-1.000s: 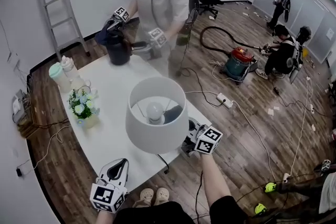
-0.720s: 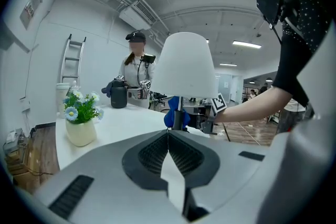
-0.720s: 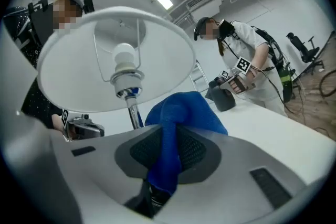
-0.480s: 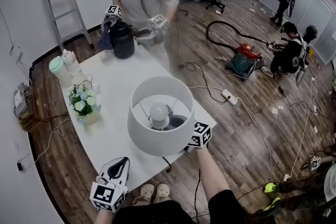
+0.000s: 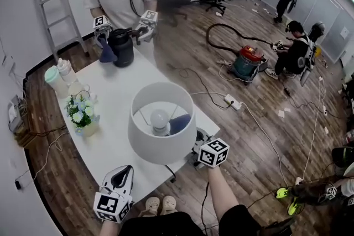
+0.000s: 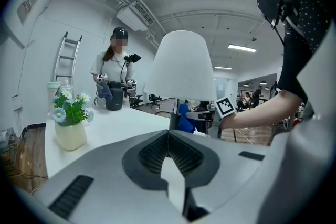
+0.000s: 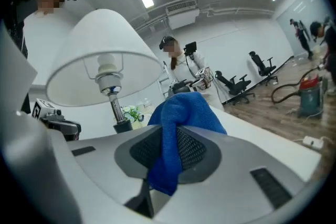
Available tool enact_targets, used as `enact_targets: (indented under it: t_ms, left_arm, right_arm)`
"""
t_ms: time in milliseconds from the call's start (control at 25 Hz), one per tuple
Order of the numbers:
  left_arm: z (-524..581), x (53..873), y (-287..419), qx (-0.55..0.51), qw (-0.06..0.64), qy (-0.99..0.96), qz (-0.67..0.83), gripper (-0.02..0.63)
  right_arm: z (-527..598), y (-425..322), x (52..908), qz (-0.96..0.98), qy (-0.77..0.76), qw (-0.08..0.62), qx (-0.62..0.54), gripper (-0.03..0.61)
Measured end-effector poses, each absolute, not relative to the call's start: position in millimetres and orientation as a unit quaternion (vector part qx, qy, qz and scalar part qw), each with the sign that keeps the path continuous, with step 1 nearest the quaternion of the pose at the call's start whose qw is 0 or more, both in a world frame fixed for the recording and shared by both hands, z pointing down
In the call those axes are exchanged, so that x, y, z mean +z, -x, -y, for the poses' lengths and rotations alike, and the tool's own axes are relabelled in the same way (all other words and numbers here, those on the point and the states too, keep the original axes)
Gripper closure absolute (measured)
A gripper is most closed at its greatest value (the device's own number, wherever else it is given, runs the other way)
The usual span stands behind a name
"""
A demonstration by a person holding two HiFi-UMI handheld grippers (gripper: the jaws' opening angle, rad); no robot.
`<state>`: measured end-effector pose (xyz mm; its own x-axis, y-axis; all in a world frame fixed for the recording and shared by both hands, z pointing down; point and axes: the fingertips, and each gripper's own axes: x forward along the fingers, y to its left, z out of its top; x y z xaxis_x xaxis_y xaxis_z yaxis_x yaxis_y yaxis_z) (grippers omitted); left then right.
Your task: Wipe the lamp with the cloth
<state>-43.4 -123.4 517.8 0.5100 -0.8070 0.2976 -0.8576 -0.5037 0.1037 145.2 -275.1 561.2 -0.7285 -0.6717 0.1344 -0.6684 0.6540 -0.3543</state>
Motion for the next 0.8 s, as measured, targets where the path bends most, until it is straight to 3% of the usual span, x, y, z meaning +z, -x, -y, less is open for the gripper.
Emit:
enact_targets:
  t_ms: [400, 640, 800]
  left_arm:
    - [127.0, 511.3, 6.1, 0.072, 0.112, -0.89, 0.437, 0.601]
    - [117.4, 511.0, -6.8, 0.05, 0.11, -0.9, 0.418, 0.603]
    - [116.1, 508.3, -4.0, 0.043, 0.1, -0.9, 0.423, 0.601]
  right_arm:
    - [203.0, -235.1, 509.4, -0.816, 0.571, -0.026, -0.086, 0.503]
    - [144.4, -225.6, 469.9, -0.783, 0.62, 0.017, -0.047, 0.503]
    - [125.7, -219.7, 466.4, -0.776, 0.63, -0.005, -0.021, 0.503]
